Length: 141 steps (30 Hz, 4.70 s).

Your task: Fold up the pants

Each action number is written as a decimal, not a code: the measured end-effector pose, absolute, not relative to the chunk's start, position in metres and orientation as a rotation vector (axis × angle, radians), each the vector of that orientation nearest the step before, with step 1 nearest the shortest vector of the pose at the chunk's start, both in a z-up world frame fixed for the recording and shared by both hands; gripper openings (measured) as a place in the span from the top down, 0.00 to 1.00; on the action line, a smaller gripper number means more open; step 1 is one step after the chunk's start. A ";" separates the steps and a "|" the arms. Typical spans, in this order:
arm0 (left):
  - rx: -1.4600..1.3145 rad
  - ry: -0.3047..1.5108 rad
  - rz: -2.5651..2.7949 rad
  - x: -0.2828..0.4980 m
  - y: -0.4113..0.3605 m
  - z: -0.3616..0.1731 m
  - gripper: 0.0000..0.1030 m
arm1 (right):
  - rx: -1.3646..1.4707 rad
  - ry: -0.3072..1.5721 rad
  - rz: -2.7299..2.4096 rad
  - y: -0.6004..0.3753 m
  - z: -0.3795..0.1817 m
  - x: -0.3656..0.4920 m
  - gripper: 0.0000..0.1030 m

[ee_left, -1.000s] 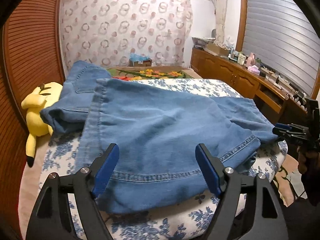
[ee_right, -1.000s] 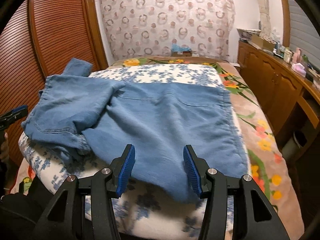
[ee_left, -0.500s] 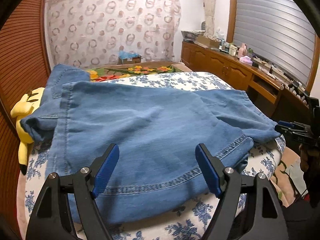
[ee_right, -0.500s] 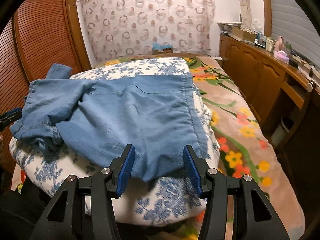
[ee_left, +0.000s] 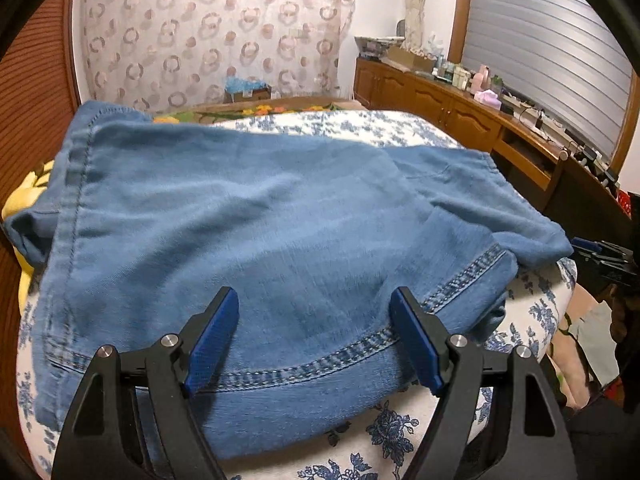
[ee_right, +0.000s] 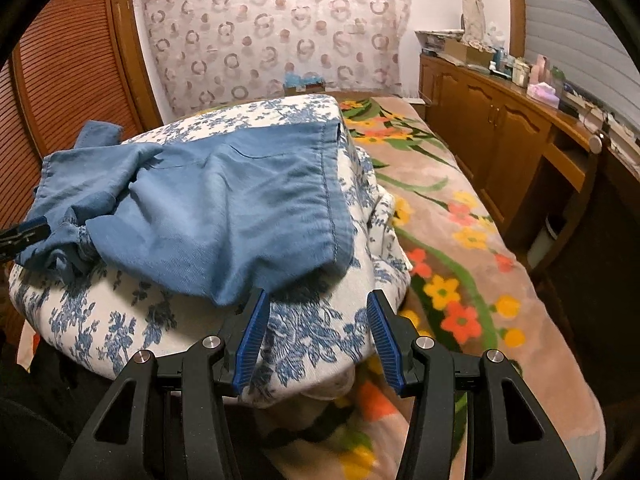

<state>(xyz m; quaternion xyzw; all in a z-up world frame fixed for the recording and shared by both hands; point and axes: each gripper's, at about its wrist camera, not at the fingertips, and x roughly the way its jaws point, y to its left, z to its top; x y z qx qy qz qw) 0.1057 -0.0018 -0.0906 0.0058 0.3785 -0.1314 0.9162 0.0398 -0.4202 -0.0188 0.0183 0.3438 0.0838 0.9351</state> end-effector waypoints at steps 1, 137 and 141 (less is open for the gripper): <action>0.010 0.782 -0.271 0.106 -0.002 -0.092 0.23 | 0.041 0.706 0.171 -0.420 -0.020 0.040 0.49; -0.028 0.654 -0.154 0.125 0.102 -0.040 0.43 | -0.153 0.555 0.534 -0.194 0.057 0.103 0.45; -0.012 0.720 -0.210 0.160 0.097 -0.046 0.55 | -0.169 0.564 0.514 -0.184 0.044 0.114 0.44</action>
